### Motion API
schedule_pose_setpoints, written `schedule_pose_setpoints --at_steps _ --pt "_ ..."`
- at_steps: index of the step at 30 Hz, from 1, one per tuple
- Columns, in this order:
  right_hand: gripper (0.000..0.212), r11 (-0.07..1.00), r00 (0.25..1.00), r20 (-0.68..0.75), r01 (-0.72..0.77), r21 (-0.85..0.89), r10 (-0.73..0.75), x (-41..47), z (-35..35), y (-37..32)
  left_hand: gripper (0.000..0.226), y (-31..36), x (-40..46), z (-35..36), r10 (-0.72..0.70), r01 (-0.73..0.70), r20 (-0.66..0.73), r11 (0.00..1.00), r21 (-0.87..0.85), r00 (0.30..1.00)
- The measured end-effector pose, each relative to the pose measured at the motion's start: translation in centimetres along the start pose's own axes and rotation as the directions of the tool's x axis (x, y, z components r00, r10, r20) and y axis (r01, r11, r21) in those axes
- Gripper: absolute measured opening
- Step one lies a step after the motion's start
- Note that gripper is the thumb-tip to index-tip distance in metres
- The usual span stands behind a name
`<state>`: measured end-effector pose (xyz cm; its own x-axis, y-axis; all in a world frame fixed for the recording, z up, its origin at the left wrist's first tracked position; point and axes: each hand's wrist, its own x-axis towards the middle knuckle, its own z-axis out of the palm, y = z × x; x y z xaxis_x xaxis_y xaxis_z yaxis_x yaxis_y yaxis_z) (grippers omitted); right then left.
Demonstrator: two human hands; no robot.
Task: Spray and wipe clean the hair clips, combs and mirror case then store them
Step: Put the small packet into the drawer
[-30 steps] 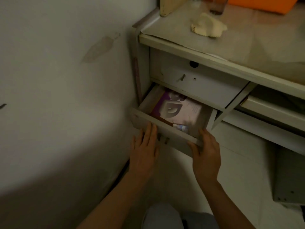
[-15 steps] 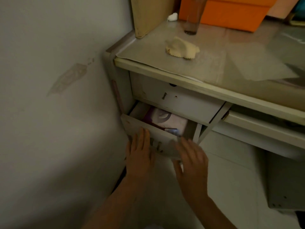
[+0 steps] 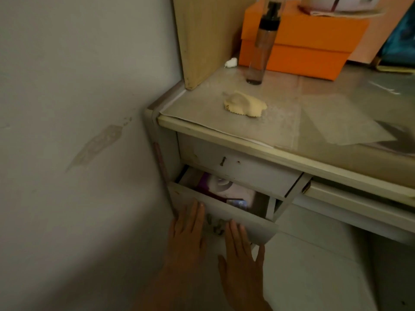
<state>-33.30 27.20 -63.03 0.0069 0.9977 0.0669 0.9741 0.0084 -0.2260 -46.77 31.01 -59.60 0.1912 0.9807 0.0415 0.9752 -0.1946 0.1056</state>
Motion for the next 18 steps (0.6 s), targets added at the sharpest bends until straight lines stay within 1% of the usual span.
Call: schedule_pose_setpoints --at_steps 3,8,10,11,13,15,17,18 --pt "0.102 0.999 1.000 -0.014 0.002 -0.036 -0.003 1.1 0.6 0.6 0.059 0.1 1.2 -0.3 -0.005 0.004 0.060 1.000 0.010 0.998" --pt "0.103 0.999 1.000 -0.013 -0.012 -0.031 0.011 2.9 0.8 1.1 0.058 0.1 2.9 -0.8 0.039 -0.035 0.094 0.998 -0.044 0.995" --pt "0.102 0.999 1.000 -0.010 -0.023 -0.028 0.023 3.6 0.8 1.3 0.057 0.1 3.7 -0.8 0.043 -0.039 0.081 0.998 -0.056 0.996" --pt "0.102 0.999 0.999 -0.011 -0.031 -0.025 0.030 4.0 0.7 1.3 0.059 0.1 4.3 -0.6 0.042 -0.037 0.076 0.997 -0.067 0.996" --pt "0.098 0.999 0.999 -0.009 -0.048 -0.015 0.048 4.7 0.5 1.4 0.077 -0.3 5.4 0.2 0.057 -0.052 0.112 0.997 -0.051 0.992" --pt "0.092 0.997 0.997 0.002 -0.080 -0.007 0.080 5.3 0.4 1.4 0.078 -0.6 6.2 1.1 0.064 -0.059 0.155 0.998 -0.036 0.986" --pt "0.090 0.996 0.996 0.010 -0.087 -0.008 0.088 6.0 0.3 1.6 0.076 -0.5 6.8 1.4 0.084 -0.082 0.117 0.996 -0.019 0.990" --pt "0.090 0.997 0.996 0.021 -0.081 -0.008 0.081 6.3 0.4 1.7 0.075 -0.4 7.0 1.4 0.087 -0.085 0.119 0.996 -0.023 0.989"
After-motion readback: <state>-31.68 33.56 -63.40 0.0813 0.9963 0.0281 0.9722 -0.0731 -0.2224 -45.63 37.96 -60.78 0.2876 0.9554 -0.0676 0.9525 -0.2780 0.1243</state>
